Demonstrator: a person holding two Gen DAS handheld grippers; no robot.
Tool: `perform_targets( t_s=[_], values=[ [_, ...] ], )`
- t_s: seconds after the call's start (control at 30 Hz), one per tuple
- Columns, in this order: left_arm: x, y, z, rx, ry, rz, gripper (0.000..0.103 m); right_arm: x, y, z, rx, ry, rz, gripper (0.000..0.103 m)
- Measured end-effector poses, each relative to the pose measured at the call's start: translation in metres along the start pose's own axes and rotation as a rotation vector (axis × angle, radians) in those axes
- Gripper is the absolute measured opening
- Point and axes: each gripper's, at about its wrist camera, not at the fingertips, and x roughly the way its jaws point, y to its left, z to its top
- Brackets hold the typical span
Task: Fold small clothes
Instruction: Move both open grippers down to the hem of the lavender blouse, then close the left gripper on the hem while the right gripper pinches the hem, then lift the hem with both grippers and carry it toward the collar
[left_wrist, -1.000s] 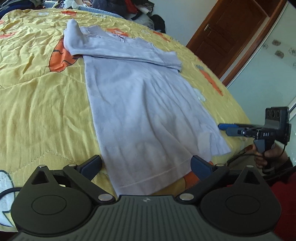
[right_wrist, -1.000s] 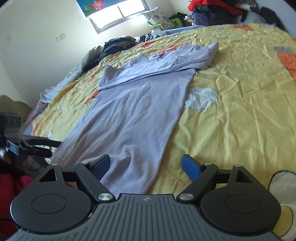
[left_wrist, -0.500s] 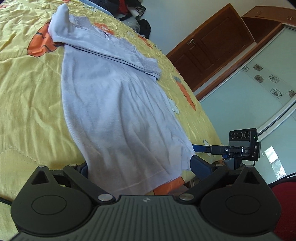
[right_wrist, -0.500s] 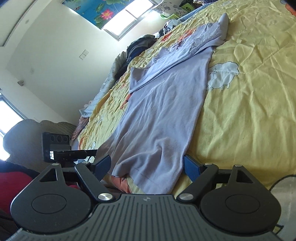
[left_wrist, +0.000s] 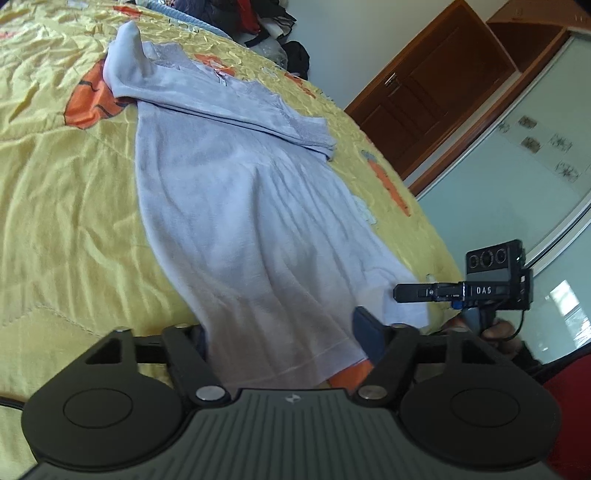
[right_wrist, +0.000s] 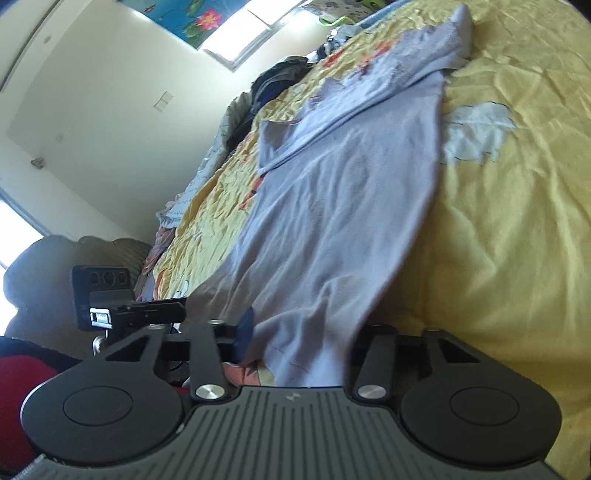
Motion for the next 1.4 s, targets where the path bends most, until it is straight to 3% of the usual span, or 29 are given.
perform_targets(
  t_s=[0.07, 0.2, 0.27, 0.63, 1.03, 1.4],
  values=[
    [0.001, 0.002, 0.000, 0.000, 0.007, 0.023, 0.039, -0.003, -0.008, -0.006, 0.031, 0.001, -0.012, 0.014],
    [0.001, 0.011, -0.001, -0.051, 0.015, 0.041, 0.014, -0.007, -0.008, -0.016, 0.031, 0.004, -0.004, 0.010],
    [0.001, 0.012, -0.002, -0.056, 0.017, 0.061, 0.008, -0.006, -0.006, -0.018, 0.024, 0.006, -0.007, 0.009],
    [-0.002, -0.002, -0.004, 0.009, -0.013, 0.106, 0.002, -0.007, 0.006, -0.015, 0.024, -0.023, -0.020, 0.009],
    [-0.024, -0.012, 0.021, -0.005, -0.129, -0.021, 0.002, -0.025, 0.031, 0.021, -0.010, -0.144, 0.097, 0.009],
    [-0.037, -0.013, 0.061, -0.030, -0.227, -0.051, 0.002, -0.028, 0.037, 0.067, -0.038, -0.248, 0.112, 0.009]
  ],
)
